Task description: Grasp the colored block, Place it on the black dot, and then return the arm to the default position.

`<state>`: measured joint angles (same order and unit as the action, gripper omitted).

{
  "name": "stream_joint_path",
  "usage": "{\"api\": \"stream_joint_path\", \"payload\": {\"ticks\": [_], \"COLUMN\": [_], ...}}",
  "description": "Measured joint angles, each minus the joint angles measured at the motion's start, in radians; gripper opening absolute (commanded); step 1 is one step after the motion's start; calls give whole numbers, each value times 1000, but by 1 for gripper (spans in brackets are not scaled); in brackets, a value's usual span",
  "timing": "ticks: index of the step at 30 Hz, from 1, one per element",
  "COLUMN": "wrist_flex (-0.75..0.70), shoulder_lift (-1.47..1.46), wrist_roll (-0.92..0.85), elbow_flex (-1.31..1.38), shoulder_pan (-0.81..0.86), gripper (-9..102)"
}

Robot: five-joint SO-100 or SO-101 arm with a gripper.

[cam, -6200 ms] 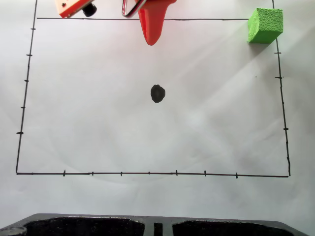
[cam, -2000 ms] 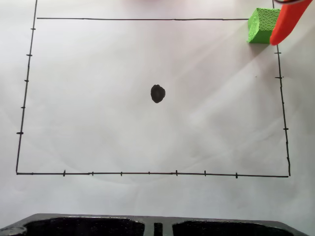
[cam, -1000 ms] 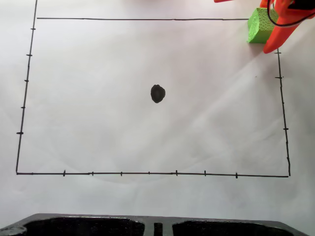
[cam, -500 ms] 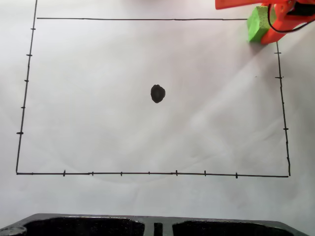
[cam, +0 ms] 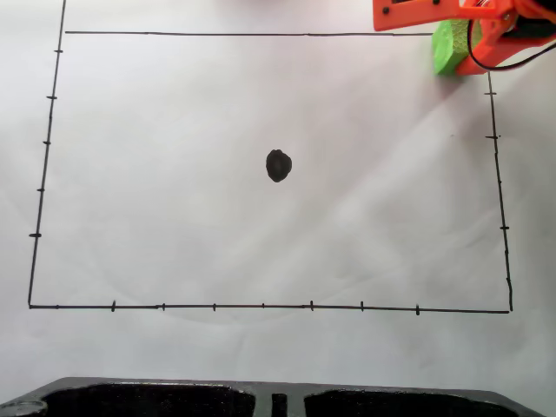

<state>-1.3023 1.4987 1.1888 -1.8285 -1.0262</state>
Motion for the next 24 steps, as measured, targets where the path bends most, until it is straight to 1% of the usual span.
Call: {"api": "stream_joint_path", "payload": {"ticks": [6, 11, 16, 24], "wrist_flex": [-31, -77, -126, -141], "shoulder_lift": [74, 143, 192, 221], "wrist_roll": [-67, -183, -365, -698], "elbow_flex": [0, 0, 0, 0], "shoulder_pan": [83, 192, 345, 607], "gripper": [7, 6, 5, 3]}}
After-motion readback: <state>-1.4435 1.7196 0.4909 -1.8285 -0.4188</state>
